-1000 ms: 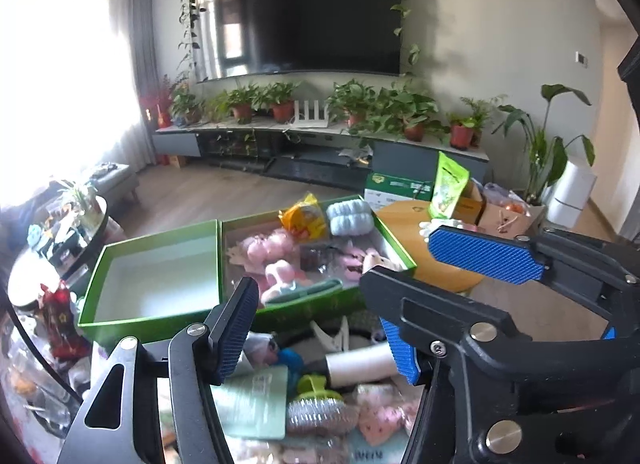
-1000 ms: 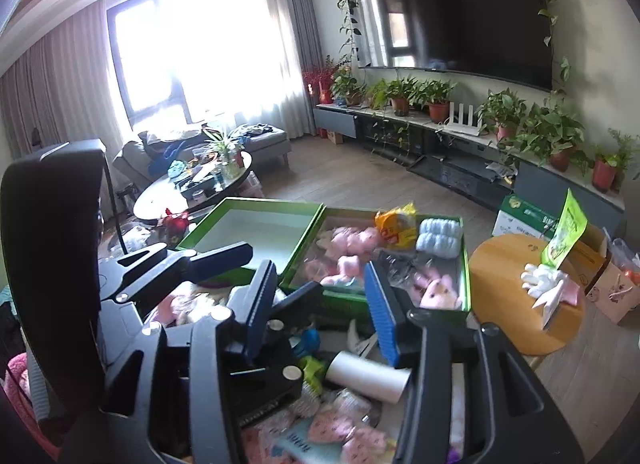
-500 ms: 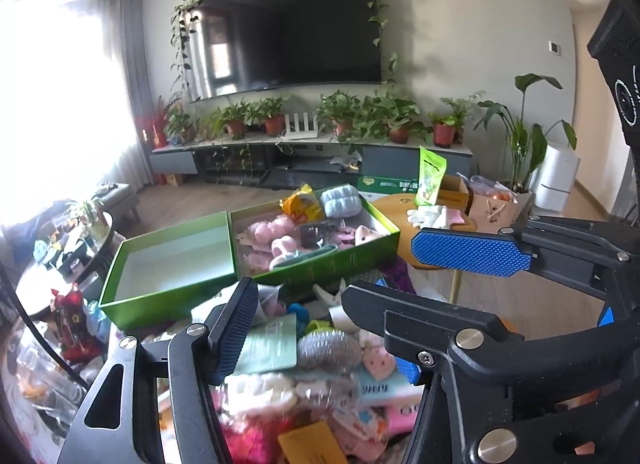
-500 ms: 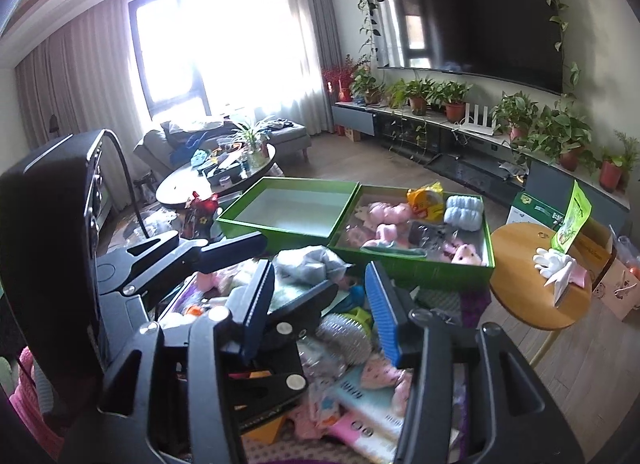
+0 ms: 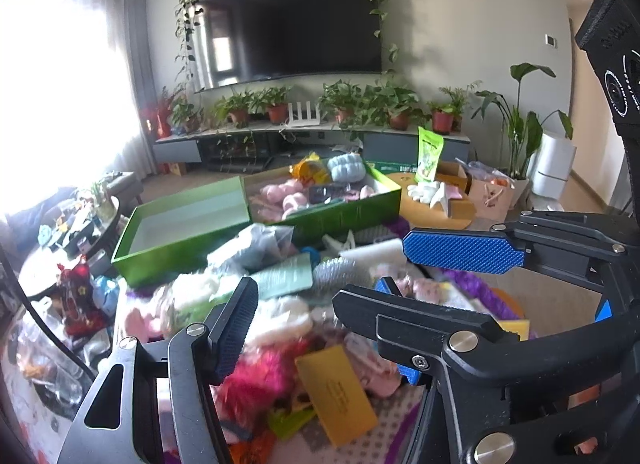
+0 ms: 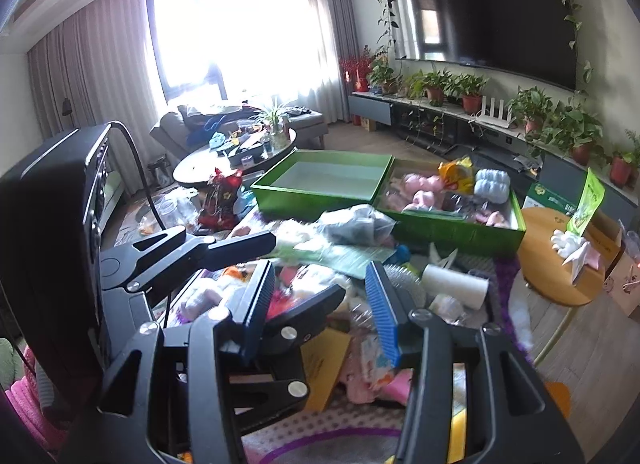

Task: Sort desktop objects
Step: 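Move the right gripper back to the yellow-gold rectangular box, then close the right gripper on the yellow-gold box and lift it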

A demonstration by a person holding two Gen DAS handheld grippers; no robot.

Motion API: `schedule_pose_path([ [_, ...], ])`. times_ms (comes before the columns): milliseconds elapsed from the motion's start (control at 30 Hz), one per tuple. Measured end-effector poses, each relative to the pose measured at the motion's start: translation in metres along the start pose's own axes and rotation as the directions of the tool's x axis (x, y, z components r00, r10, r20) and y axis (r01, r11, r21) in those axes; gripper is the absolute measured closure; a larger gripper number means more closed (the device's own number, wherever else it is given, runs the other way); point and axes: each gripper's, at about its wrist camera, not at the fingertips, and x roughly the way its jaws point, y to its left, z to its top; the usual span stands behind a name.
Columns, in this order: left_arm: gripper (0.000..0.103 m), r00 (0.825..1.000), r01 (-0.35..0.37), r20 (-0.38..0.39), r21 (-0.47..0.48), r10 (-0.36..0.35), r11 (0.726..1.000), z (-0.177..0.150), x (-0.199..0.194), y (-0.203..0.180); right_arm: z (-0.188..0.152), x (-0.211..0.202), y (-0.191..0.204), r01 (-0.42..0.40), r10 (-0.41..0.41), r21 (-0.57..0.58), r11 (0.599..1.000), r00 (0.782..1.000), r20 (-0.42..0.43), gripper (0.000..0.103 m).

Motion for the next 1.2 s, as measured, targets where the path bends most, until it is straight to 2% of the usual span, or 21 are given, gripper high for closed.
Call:
schedule_pose_path([
  [267,0.041,0.999,0.008,-0.036,-0.022,-0.009,1.000,-0.042,-0.001,0.009,-0.036,0.012,0.021,-0.019,0.019,-0.015,1.000,0.999,-0.036,0.056],
  [467,0.041,0.996,0.024,-0.084,-0.050,-0.028,0.998,-0.066,0.008,0.013,-0.059,0.027,0.024,-0.036,0.037,0.024,0.999,0.996,-0.079,0.055],
  [800,0.041,0.993,-0.002,-0.120,-0.081,-0.008,0.997,-0.098,0.018,0.023,-0.088,0.040,0.009,-0.014,0.026,0.093,0.996,0.992,-0.124,0.051],
  [1033,0.041,0.988,0.028,-0.149,-0.097,-0.042,0.995,-0.111,0.021,0.020,-0.105,0.056,-0.012,0.006,0.025,0.171,0.985,0.983,-0.181,0.051],
  [1133,0.041,0.986,0.026,-0.162,-0.091,-0.041,0.995,-0.117,0.022,0.018,-0.107,0.061,-0.015,0.013,0.024,0.185,0.983,0.980,-0.197,0.048],
  [1200,0.041,0.986,0.019,-0.165,-0.085,-0.033,0.996,-0.121,0.020,0.017,-0.106,0.070,-0.015,0.012,0.030,0.188,0.982,0.975,-0.220,0.042],
])
